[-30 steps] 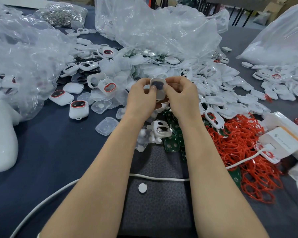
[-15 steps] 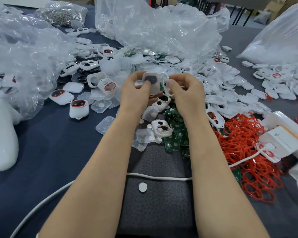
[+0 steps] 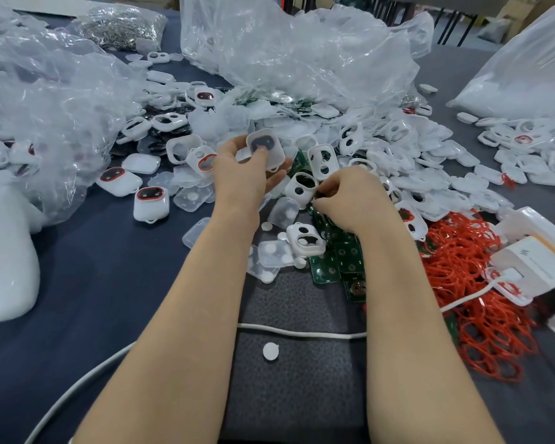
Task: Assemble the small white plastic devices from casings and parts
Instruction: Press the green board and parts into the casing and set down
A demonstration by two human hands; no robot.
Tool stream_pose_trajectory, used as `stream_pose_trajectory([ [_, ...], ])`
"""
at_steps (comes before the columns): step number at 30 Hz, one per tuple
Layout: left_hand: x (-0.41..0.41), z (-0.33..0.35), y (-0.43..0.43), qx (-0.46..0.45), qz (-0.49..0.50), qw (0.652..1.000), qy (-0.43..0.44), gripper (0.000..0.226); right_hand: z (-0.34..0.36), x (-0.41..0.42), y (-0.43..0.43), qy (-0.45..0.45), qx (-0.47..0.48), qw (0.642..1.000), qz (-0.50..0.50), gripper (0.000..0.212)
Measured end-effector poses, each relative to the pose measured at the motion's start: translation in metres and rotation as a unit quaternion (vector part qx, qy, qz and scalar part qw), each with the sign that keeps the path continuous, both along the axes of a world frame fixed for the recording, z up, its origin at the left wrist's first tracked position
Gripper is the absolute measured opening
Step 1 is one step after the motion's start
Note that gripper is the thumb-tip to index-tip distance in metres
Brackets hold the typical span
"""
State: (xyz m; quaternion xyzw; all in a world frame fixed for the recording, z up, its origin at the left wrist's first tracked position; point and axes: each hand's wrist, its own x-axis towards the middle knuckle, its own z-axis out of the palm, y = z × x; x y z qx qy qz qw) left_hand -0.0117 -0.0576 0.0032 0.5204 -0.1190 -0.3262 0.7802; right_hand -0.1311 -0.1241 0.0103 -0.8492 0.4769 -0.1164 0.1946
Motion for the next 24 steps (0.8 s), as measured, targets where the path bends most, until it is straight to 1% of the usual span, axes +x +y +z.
stream_pose_trajectory([
  [3, -0.003, 0.0, 0.0, 0.001, -0.013, 1.0, -0.018, 0.016, -0.007, 0.009, 0.005, 0.057, -0.029, 0.998, 0.016, 0.027],
  [5, -0.004, 0.0, 0.0, -0.002, -0.022, 1.0, -0.019, 0.017, -0.01, 0.014, 0.006, 0.074, -0.043, 0.996, 0.021, 0.031],
  [7, -0.006, -0.001, -0.002, 0.002, -0.032, 0.999, -0.021, 0.015, -0.01, 0.015, 0.007, 0.073, -0.045, 0.996, 0.015, 0.033],
  [10, -0.006, -0.003, -0.004, 0.012, -0.048, 0.999, -0.012, 0.005, -0.01, 0.016, 0.007, 0.07, -0.031, 0.997, 0.007, 0.034],
  [14, -0.006, -0.002, -0.007, 0.017, -0.057, 0.998, 0.022, 0.017, -0.009, 0.017, 0.006, 0.065, -0.013, 0.998, -0.006, 0.033],
  [18, -0.005, -0.001, -0.007, 0.013, -0.061, 0.998, 0.033, 0.014, -0.007, 0.015, 0.004, 0.06, 0.001, 0.998, -0.023, 0.042],
  [20, -0.004, -0.002, -0.007, 0.011, -0.062, 0.998, 0.03, 0.013, -0.007, 0.014, 0.004, 0.05, 0.009, 0.998, -0.027, 0.039],
  [22, -0.004, -0.003, -0.007, 0.009, -0.063, 0.998, 0.024, 0.013, -0.007, 0.013, 0.004, 0.022, -0.01, 0.999, -0.036, 0.034],
  [24, -0.005, -0.003, -0.007, 0.005, -0.064, 0.998, 0.021, 0.014, -0.007, 0.012, 0.003, -0.065, -0.047, 0.996, -0.048, 0.028],
])
